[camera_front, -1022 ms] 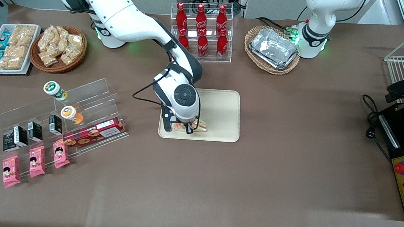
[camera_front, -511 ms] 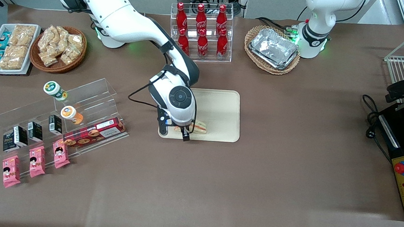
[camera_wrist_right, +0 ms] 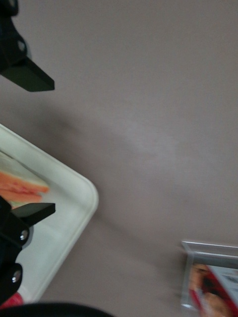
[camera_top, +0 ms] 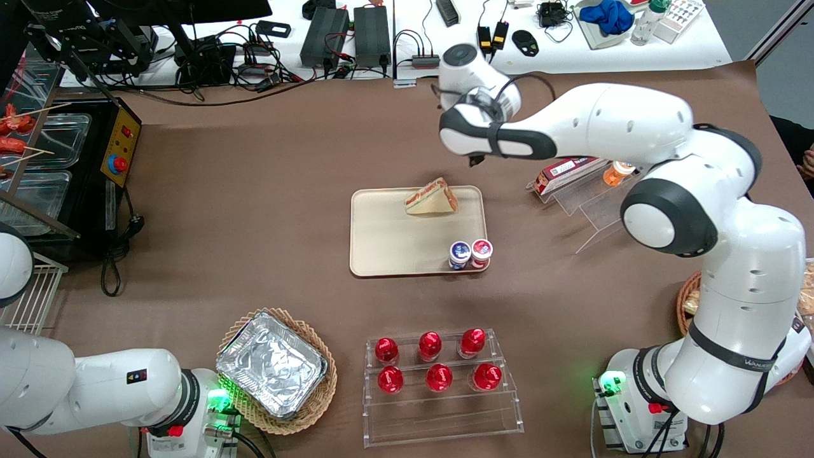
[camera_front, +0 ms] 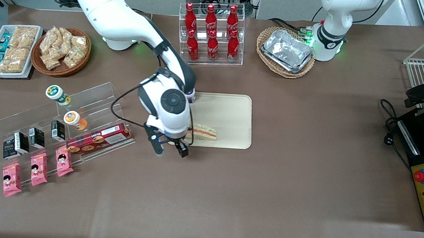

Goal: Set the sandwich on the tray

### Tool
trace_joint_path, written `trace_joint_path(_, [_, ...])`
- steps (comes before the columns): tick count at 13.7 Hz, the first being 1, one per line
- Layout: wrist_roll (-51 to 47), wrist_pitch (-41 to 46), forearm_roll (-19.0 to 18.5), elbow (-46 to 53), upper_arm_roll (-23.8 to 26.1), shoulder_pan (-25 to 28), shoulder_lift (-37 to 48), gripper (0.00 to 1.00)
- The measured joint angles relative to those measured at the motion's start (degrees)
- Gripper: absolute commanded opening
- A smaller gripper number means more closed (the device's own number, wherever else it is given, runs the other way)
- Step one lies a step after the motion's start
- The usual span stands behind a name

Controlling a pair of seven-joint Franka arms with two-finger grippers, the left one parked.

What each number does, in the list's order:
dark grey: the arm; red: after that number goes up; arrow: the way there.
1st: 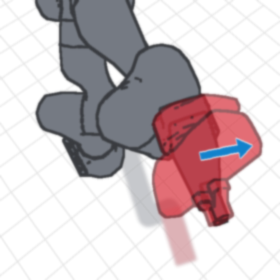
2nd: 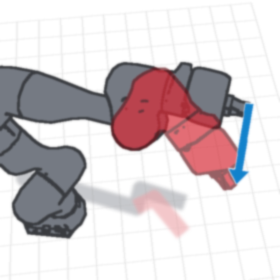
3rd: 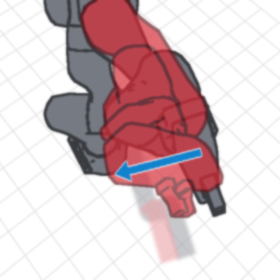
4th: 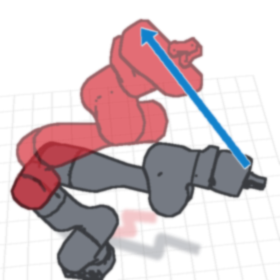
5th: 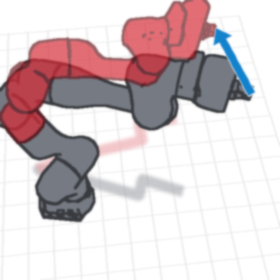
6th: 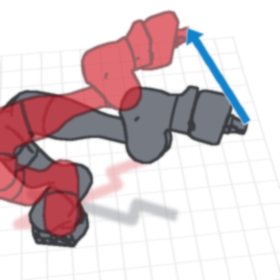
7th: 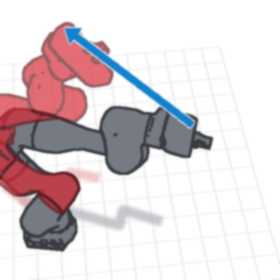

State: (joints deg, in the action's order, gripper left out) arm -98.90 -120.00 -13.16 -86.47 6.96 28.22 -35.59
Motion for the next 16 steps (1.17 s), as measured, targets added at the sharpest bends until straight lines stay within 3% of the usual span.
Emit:
trace_joint_path(5, [20.3,8.5,0.7,0.2,0.1,-8.6,6.4,1.0])
trace_joint_path(10, [47.7,14.6,7.3,0.4,-1.5,-19.1,13.6,1.0])
trace_joint_path(16, [74.9,21.0,12.1,0.5,-14.9,-22.4,21.2,1.0])
